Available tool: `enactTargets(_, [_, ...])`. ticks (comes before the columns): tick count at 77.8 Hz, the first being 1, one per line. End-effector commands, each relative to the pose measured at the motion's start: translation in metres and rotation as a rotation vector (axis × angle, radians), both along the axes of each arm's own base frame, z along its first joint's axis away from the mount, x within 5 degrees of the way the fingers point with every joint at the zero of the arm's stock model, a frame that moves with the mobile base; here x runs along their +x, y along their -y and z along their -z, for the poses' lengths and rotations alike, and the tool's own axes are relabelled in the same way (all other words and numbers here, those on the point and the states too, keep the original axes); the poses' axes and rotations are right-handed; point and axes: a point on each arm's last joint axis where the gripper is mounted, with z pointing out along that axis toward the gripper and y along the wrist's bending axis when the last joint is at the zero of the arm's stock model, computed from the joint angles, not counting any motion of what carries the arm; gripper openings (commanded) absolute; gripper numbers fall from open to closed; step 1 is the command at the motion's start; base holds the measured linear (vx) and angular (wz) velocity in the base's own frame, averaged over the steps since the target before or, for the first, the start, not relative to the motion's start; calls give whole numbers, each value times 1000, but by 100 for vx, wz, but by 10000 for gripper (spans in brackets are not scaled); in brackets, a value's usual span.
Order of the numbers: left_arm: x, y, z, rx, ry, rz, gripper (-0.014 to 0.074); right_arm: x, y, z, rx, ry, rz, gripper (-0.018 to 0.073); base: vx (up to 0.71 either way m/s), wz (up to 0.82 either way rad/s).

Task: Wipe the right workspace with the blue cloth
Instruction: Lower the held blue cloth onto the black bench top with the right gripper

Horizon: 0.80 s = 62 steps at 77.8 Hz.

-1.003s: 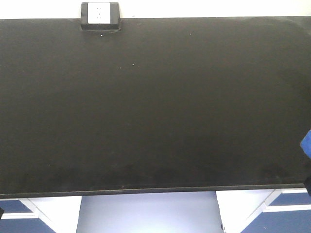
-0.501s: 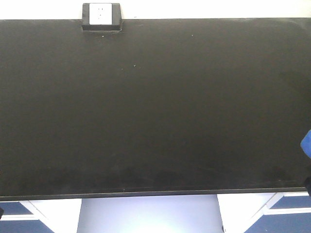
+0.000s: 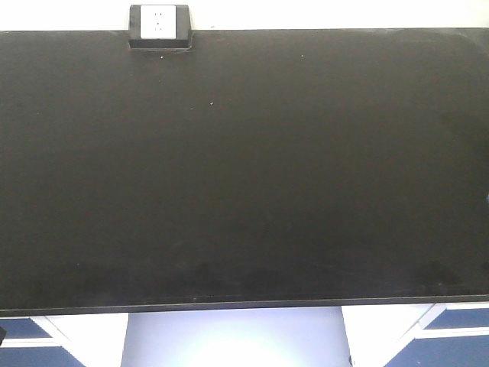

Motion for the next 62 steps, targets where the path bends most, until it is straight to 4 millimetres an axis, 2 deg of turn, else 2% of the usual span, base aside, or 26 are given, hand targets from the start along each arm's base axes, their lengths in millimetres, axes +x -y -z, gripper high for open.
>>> enactTargets(1, [-1,-1,-17,-15,117,-9,-6,-2,1,-30,21,99,3,0,0,0])
enactTargets(9, [-1,-1,-17,-15,117,-9,-6,7,-2,-49,-27,-39,-13,0,0,0])
enactTargets(15, [-1,-1,-17,-15,117,-9,-6,25,-3,-63,-109,-176,-20,0,0,0])
enactTargets(21, [-1,-1,-17,-15,117,-9,-6,55,-4,-71,-187,-333,-35,0,0,0])
enactTargets(29, [-1,-1,-17,-15,117,-9,-6,91,-5,-71,-258,-480,-60,0,0,0])
enactTargets(35, [-1,-1,-17,-15,117,-9,-6,119,-6,-63,-277,-568,-75,0,0,0])
enactTargets(43, [-1,-1,-17,-15,117,-9,-6,151,-7,-41,-273,-695,-92,0,0,0])
enactTargets(52, [-1,-1,-17,-15,117,-9,-6,175,-8,-11,-275,-810,-106,0,0,0])
enactTargets(62, [-1,-1,-17,-15,117,-9,-6,189,-8,16,-274,-915,-120,0,0,0])
